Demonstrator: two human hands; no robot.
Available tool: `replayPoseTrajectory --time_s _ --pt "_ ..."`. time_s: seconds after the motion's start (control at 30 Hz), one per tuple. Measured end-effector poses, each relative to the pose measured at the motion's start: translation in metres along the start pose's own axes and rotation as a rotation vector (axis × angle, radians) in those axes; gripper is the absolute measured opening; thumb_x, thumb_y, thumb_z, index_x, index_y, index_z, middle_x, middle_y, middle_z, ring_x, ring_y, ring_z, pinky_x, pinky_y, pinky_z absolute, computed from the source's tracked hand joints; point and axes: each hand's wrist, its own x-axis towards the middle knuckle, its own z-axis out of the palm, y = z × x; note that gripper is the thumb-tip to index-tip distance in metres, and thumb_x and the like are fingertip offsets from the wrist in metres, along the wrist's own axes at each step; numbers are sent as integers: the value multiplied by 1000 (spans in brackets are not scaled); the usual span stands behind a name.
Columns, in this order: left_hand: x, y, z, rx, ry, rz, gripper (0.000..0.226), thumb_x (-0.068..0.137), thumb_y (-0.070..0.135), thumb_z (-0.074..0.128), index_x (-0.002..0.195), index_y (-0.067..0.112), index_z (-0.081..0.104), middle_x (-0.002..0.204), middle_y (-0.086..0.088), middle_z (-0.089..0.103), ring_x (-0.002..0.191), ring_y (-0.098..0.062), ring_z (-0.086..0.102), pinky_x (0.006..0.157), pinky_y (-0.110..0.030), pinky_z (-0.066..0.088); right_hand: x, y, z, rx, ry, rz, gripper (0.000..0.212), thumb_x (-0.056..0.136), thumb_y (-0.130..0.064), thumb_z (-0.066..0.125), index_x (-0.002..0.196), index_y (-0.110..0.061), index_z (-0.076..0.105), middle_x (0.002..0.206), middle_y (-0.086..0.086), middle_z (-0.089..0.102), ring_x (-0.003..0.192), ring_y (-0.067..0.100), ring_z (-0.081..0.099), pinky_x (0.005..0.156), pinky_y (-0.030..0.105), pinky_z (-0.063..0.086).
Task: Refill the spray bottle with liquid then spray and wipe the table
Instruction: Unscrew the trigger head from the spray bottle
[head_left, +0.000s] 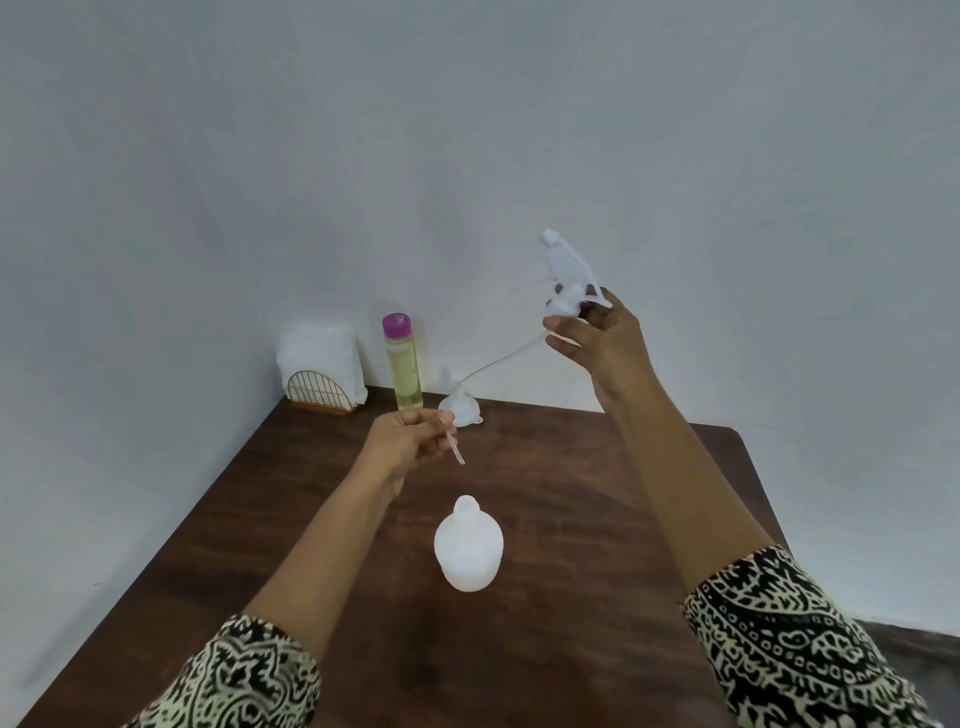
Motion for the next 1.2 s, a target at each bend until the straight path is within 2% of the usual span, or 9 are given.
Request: replayPoseTrajectory --time_s 0.17,0.33,0.43,0.53,0.63,0.73,0.83,1.03,1.2 --pt "-47 -31 19 19 -220 -215 8 85 9 68 92 3 68 75 -6 73 59 -12 68 56 -24 57 -8 19 -37 97 91 168 20 84 2 64 96 -13 61 93 6 66 84 17 65 81 31 54" --pt "-78 -83 41 6 -340 -405 2 87 10 66 87 8 65 76 -4 74 66 -12 72 59 -25 58 -25 68 -78 42 131 457 13 88 0 58 90 -12 56 87 6 65 69 13 65 69 27 56" --pt "-91 -113 50 32 -390 -528 4 87 11 67 89 8 66 79 -5 74 71 -14 73 61 -26 58 -41 103 -97 -7 155 633 10 90 -2 55 97 -9 58 83 7 63 63 11 64 59 22 57" --pt "-101 -139 55 69 -397 -651 8 87 12 68 92 7 67 79 -5 75 72 -13 73 62 -26 58 -59 138 -110 -27 181 807 21 90 1 53 110 -4 53 83 9 61 72 17 59 69 29 54" --pt "-110 -159 57 89 -400 -740 4 87 11 68 89 8 66 75 -4 75 69 -11 72 61 -25 57 -74 163 -116 30 228 910 28 87 7 53 115 -1 51 85 12 59 75 20 58 71 34 53" --pt "-116 -169 57 104 -388 -780 2 88 9 67 89 7 67 72 -3 74 66 -10 71 64 -24 58 -81 178 -120 70 269 953 29 87 7 54 115 0 51 86 14 60 75 23 60 70 36 53" --pt "-118 -174 56 122 -394 -797 4 89 9 66 91 6 67 73 -2 74 66 -9 71 67 -24 57 -82 187 -117 9 248 964 32 87 4 55 119 1 52 89 13 62 76 22 61 68 34 54" --pt "-120 -184 60 145 -378 -814 5 88 10 66 92 7 65 71 -1 74 65 -9 72 60 -22 56 -76 201 -102 -153 230 958 36 84 7 56 119 1 54 92 12 63 79 20 62 72 31 54" --pt "-122 -188 65 163 -378 -836 4 88 11 67 88 7 67 69 -3 74 64 -10 71 59 -22 57 -76 210 -89 -228 251 939 34 83 6 55 116 2 58 99 14 63 87 22 62 69 28 52"
